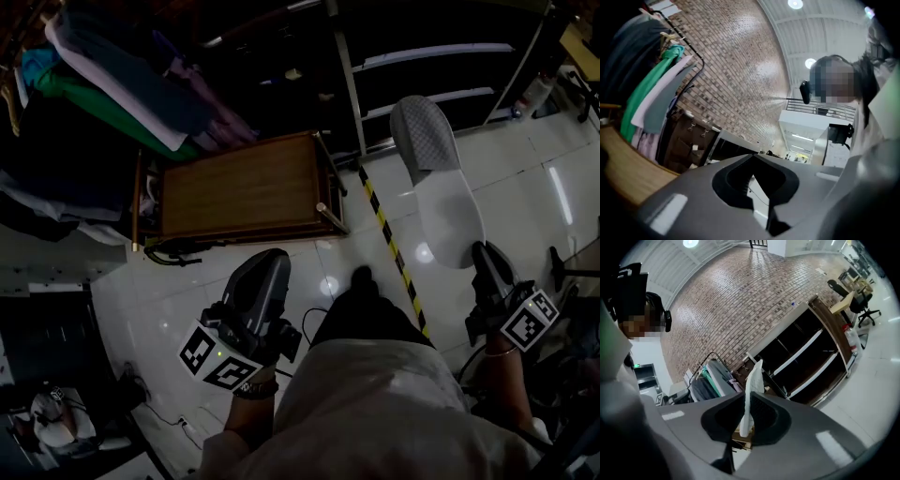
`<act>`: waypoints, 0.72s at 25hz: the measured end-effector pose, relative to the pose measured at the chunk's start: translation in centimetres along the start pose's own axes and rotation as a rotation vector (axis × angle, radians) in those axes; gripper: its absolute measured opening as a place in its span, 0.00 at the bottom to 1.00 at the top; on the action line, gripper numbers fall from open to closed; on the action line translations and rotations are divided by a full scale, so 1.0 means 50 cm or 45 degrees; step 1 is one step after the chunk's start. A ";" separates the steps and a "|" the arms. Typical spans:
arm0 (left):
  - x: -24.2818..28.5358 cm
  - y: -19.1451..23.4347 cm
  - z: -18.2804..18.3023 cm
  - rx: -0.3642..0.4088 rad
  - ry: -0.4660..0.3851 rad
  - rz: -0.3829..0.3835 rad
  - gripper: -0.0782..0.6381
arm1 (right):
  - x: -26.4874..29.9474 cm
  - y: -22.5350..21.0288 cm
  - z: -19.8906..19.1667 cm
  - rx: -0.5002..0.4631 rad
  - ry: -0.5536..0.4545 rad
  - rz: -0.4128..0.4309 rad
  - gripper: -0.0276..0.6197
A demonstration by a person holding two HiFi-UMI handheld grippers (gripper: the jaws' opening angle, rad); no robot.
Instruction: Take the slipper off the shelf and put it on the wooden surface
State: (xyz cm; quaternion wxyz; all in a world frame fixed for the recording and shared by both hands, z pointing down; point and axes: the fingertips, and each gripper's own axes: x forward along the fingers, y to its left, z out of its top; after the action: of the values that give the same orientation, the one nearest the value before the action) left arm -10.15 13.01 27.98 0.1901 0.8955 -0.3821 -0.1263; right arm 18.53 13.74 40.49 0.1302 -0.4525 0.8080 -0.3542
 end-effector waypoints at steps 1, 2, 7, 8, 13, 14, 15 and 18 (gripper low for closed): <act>-0.010 0.001 -0.009 -0.026 0.004 0.040 0.10 | -0.013 -0.013 -0.014 0.021 0.015 -0.004 0.09; -0.020 -0.001 -0.015 -0.032 0.013 0.072 0.10 | -0.025 -0.024 -0.026 0.039 0.032 -0.010 0.09; -0.060 -0.015 0.000 0.036 0.054 0.124 0.10 | -0.060 -0.017 -0.070 0.072 0.037 0.006 0.09; -0.063 -0.010 0.002 0.030 0.042 0.115 0.10 | -0.055 -0.010 -0.077 0.072 0.030 0.016 0.09; -0.074 0.018 0.015 -0.008 -0.004 0.000 0.10 | -0.014 0.024 -0.090 0.066 -0.021 0.017 0.09; -0.081 0.031 0.019 -0.007 -0.003 -0.010 0.10 | -0.003 0.032 -0.091 0.056 -0.025 0.010 0.09; -0.090 0.050 0.025 -0.006 0.000 -0.014 0.10 | 0.011 0.041 -0.094 0.043 -0.025 0.000 0.09; -0.126 0.128 0.054 0.009 0.024 -0.002 0.10 | 0.070 0.086 -0.117 0.033 -0.028 -0.023 0.09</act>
State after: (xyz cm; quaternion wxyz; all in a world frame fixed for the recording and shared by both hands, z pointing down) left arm -19.49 12.91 28.89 0.1903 0.8976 -0.3800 -0.1168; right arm 10.71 14.96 42.07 0.1419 -0.4618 0.7978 -0.3607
